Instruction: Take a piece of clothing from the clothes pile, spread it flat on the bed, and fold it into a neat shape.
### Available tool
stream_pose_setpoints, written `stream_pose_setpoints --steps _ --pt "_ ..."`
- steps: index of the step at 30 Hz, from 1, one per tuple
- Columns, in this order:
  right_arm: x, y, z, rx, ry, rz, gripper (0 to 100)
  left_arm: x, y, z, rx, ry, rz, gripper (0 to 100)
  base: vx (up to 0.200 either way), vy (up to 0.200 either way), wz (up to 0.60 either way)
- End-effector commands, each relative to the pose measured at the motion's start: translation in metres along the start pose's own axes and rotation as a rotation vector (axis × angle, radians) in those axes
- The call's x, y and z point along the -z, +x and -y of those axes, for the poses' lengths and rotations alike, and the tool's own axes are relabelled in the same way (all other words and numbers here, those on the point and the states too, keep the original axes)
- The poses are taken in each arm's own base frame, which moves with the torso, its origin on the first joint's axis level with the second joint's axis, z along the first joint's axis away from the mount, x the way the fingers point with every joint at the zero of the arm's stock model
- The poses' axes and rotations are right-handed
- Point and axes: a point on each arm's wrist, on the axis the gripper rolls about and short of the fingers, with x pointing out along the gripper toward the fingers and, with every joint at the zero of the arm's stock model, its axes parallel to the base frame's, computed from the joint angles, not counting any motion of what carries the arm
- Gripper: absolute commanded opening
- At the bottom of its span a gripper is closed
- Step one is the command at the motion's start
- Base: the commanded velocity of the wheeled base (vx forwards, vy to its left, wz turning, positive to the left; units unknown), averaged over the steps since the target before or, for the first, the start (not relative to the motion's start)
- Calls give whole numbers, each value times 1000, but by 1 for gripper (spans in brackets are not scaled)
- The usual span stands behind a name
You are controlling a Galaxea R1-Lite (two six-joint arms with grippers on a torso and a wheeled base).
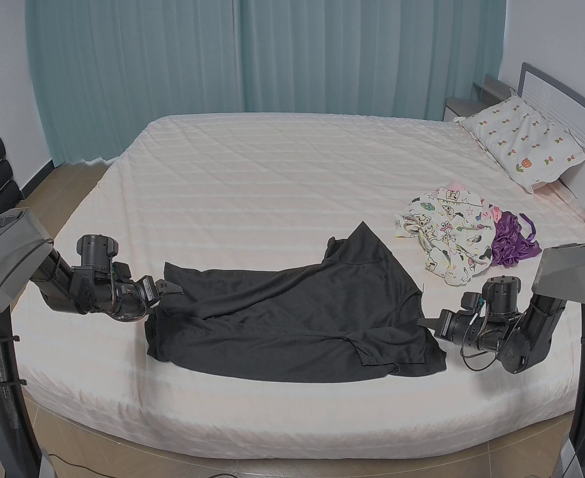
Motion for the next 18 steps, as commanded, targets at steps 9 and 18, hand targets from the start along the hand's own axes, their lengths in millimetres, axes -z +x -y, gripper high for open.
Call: stream_pose_setpoints --steps 9,18 --pt "0 0 0 -1 0 -1 0 11 20 -10 -79 39 -21 100 0 0 0" --pt "0 -1 -1 0 -1 1 0 9 18 -8 -79 45 -10 0 0 0 0"
